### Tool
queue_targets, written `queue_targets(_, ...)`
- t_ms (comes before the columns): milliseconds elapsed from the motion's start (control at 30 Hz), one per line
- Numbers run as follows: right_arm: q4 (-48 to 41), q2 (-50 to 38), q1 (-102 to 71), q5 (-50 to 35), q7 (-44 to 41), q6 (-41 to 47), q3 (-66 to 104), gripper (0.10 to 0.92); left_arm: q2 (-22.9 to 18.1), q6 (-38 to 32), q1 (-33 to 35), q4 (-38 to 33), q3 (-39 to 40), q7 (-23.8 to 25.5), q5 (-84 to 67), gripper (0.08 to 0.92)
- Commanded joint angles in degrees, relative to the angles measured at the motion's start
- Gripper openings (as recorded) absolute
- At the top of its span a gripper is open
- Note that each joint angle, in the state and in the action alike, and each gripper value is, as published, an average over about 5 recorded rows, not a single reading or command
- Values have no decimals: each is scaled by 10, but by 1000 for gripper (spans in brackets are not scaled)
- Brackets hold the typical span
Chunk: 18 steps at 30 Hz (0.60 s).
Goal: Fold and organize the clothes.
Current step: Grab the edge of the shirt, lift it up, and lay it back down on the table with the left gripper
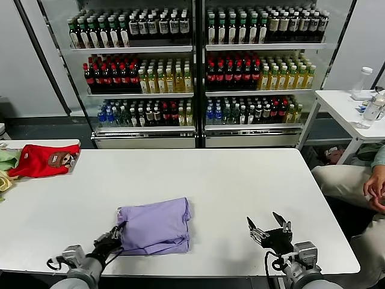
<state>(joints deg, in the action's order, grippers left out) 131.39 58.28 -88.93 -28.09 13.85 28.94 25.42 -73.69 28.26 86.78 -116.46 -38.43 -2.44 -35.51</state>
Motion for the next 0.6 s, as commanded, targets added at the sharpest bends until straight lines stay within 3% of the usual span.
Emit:
queue_targets(33, 0, 0, 2, -1, 0, 0, -2, 823, 22, 44, 23, -142, -178, 3, -63, 137)
queue_targets(300, -2, -2, 5, -5, -1, -2, -3, 823, 112, 52, 37, -90, -345, 49, -62, 135)
queue_targets(467, -5, -4, 8, -9, -3, -6, -3, 823, 191, 51, 52, -37, -342, 81, -15, 135)
queue_targets(600, -4, -2, 4, -9, -4, -9, -1, 823, 220, 51, 40, -23, -318, 83, 18, 135)
